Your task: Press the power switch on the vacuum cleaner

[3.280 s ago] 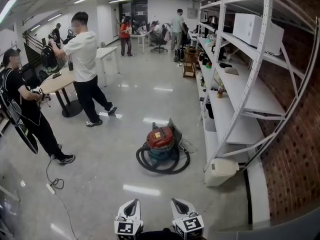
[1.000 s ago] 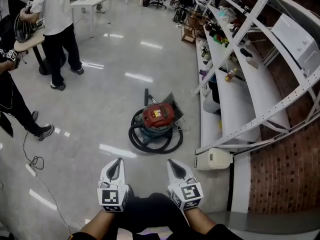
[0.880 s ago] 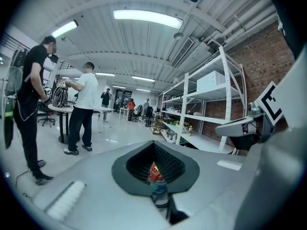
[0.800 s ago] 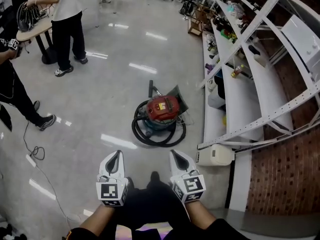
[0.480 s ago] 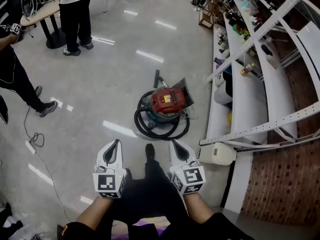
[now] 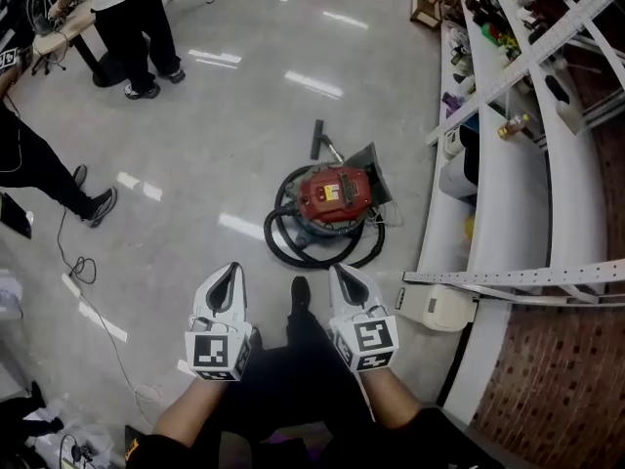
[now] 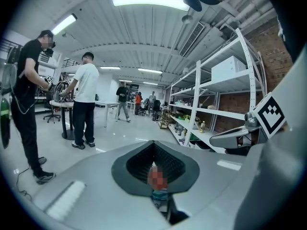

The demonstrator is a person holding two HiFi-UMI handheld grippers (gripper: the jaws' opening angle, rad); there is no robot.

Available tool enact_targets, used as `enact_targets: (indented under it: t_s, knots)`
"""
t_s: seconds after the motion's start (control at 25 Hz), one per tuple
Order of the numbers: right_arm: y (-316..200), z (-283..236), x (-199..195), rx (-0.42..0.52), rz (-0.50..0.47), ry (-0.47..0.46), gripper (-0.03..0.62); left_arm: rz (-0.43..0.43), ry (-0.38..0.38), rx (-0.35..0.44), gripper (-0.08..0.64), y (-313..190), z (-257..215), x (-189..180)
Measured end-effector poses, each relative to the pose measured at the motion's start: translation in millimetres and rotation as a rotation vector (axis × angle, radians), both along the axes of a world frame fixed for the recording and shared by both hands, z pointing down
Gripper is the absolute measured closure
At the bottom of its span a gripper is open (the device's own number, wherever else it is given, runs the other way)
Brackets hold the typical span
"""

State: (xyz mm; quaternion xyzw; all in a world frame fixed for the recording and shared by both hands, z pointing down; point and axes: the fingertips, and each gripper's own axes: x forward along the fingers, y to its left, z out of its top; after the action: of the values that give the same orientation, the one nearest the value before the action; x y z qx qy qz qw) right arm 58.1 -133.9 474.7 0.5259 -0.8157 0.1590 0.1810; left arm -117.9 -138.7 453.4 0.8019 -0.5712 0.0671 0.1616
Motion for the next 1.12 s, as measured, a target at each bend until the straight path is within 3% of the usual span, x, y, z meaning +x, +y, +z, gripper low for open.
enact_targets:
  t_s: [0.24,0.52,1.12]
  knots:
    - [-55.8,27.3,38.2,-0.043,-0.002,0.000,0.600,0.020,-0.059,-0.020,0.543,-49.2,26.1,43.9]
    - [-103.4,62.5,57.0,-0.087,-0.033,0.015,0.600,0.041,-0.107,-0.051,0.543,-89.8,61.3,76.5]
    - [-168.5,189.1,65.3,-0.259,0.010,0.083,0.600,0.094,-0.106,-0.177,0.543,-172.3,189.8,104.2]
